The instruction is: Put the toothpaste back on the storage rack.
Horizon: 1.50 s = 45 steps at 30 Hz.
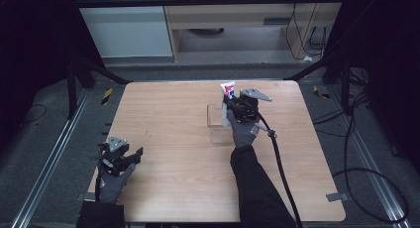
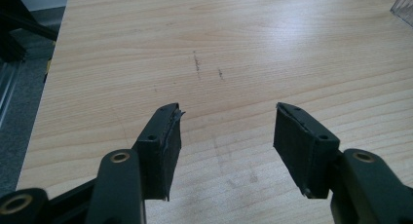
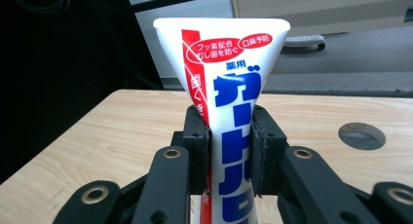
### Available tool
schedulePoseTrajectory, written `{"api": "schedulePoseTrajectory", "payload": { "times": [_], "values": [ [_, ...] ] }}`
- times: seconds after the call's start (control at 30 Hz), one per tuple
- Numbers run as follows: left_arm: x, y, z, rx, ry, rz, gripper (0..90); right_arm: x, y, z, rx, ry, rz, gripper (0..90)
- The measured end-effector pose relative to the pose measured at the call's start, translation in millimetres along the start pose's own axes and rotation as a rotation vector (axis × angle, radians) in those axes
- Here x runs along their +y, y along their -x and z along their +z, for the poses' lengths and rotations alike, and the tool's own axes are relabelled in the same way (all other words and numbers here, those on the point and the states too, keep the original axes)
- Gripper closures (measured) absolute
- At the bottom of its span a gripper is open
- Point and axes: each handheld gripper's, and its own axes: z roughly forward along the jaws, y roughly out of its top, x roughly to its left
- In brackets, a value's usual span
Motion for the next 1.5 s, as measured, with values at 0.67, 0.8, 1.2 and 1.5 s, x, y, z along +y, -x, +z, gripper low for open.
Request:
{"api": "schedulePoseTrajectory", "payload": {
  "times": [0.67,0.8,1.2,1.5],
  "values": [
    [0.3,0.0,-0.8,0.002,0.001,0.002,42.5,-24.3,1.3,2.1,-0.042,-0.114,-0.036,71.3],
    [0.3,0.2,-0.8,0.003,0.001,0.003,42.5,-28.3,1.4,0.7,-0.051,-0.142,-0.050,70.8],
    [0.2,0.7,-0.7,0.003,-0.002,0.003,42.5,-38.7,2.2,-3.4,-0.059,-0.167,-0.087,62.3],
    [0.2,0.8,-0.6,0.003,-0.001,0.003,42.4,-37.6,1.5,-16.1,-0.025,-0.135,-0.082,48.8]
  ]
}}
